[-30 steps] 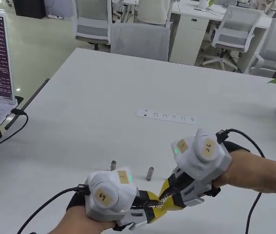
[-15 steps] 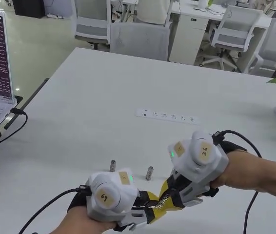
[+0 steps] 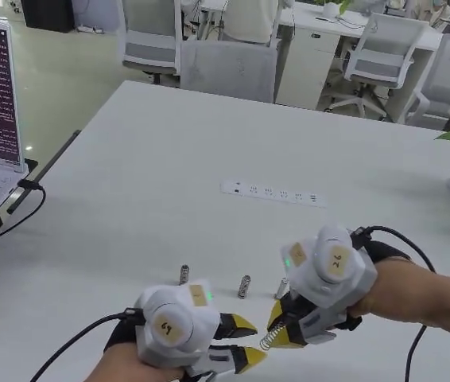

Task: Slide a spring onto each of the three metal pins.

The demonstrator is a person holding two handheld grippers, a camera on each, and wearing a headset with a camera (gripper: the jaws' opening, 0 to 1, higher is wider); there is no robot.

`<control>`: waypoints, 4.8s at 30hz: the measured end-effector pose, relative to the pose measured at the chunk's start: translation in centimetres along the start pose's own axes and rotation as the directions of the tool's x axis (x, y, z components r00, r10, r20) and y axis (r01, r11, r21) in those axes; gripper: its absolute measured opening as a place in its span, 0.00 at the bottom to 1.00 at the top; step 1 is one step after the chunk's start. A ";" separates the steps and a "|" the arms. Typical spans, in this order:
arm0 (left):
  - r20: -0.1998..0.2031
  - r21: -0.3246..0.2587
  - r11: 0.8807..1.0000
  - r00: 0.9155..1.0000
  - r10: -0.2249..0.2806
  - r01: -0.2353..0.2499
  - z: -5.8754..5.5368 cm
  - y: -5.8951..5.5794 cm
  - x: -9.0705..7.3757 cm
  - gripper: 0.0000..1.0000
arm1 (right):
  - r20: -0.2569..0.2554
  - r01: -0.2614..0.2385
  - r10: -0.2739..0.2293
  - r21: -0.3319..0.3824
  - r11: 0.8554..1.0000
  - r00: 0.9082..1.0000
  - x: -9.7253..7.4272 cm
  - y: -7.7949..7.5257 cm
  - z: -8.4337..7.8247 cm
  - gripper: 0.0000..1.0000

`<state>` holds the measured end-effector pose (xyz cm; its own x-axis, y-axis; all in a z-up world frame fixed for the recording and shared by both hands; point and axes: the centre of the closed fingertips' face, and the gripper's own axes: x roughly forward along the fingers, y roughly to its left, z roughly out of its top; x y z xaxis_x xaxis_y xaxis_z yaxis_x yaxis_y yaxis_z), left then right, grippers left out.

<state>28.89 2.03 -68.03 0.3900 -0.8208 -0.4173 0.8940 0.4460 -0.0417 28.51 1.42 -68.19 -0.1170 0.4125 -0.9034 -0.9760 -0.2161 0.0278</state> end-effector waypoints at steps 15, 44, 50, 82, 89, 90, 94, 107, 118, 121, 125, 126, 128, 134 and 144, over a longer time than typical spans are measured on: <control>-0.028 -0.042 0.998 0.998 0.048 -0.049 -1.6 1.4 -2.0 0.19 | -0.012 0.031 -0.030 0.055 0.998 0.999 0.2 0.1 -1.8 0.08; -0.077 -0.117 0.972 0.978 0.194 -0.202 -5.0 5.1 -8.2 0.33 | -0.035 0.046 -0.043 0.094 0.995 0.998 0.4 -0.2 -3.6 0.08; -0.082 -0.135 0.963 0.971 0.225 -0.235 -5.5 5.7 -9.4 0.35 | -0.038 0.052 -0.048 0.101 0.994 0.998 0.4 -0.4 -3.8 0.08; -0.092 -0.205 0.918 0.941 0.326 -0.338 -6.8 7.4 -12.5 0.39 | -0.047 0.133 -0.126 0.181 0.975 0.991 -0.4 -3.5 -5.9 0.08; -0.099 -0.223 0.907 0.934 0.344 -0.358 -7.3 7.6 -13.2 0.39 | -0.055 0.151 -0.143 0.195 0.969 0.988 -0.6 -4.9 -6.5 0.08; -0.099 -0.226 0.905 0.933 0.346 -0.360 -7.3 7.6 -13.2 0.39 | -0.057 0.154 -0.145 0.196 0.969 0.988 -0.6 -5.1 -6.5 0.08; -0.100 -0.238 0.899 0.930 0.355 -0.368 -7.5 7.8 -13.5 0.39 | -0.069 0.165 -0.154 0.197 0.966 0.986 -0.6 -6.1 -6.7 0.08; -0.108 -0.255 0.884 0.920 0.376 -0.391 -8.0 8.0 -14.3 0.39 | -0.108 0.186 -0.167 0.195 0.963 0.980 -0.4 -9.0 -7.7 0.08; -0.110 -0.268 0.873 0.913 0.392 -0.407 -8.1 8.2 -14.6 0.39 | -0.119 0.189 -0.169 0.190 0.963 0.978 -0.3 -10.9 -8.0 0.08; -0.112 -0.273 0.869 0.911 0.397 -0.412 -8.1 8.2 -14.7 0.39 | -0.121 0.189 -0.169 0.186 0.964 0.978 -0.3 -11.5 -8.0 0.08; -0.116 -0.277 0.864 0.907 0.404 -0.421 -8.2 8.3 -15.0 0.39 | -0.122 0.193 -0.172 0.184 0.964 0.977 -0.3 -12.4 -8.1 0.08; -0.117 -0.278 0.863 0.906 0.406 -0.422 -8.2 8.4 -15.0 0.39 | -0.123 0.194 -0.173 0.182 0.964 0.977 -0.3 -12.6 -8.1 0.08; -0.118 -0.282 0.860 0.904 0.410 -0.426 -8.2 8.4 -15.1 0.39 | -0.124 0.193 -0.172 0.180 0.965 0.977 -0.3 -13.0 -8.1 0.08; -0.122 -0.287 0.854 0.900 0.418 -0.435 -8.3 8.7 -15.2 0.39 | -0.130 0.190 -0.169 0.175 0.966 0.977 0.0 -13.8 -8.3 0.08; -0.127 -0.298 0.843 0.894 0.429 -0.447 -8.5 9.0 -15.4 0.39 | -0.140 0.182 -0.160 0.165 0.969 0.977 0.6 -14.9 -8.6 0.08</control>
<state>29.09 21.72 -69.67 0.7044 -0.4973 -0.5065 0.5138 0.8495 -0.1194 44.52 -2.71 -72.87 0.0673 0.3134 -0.9472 -0.9977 0.0114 -0.0671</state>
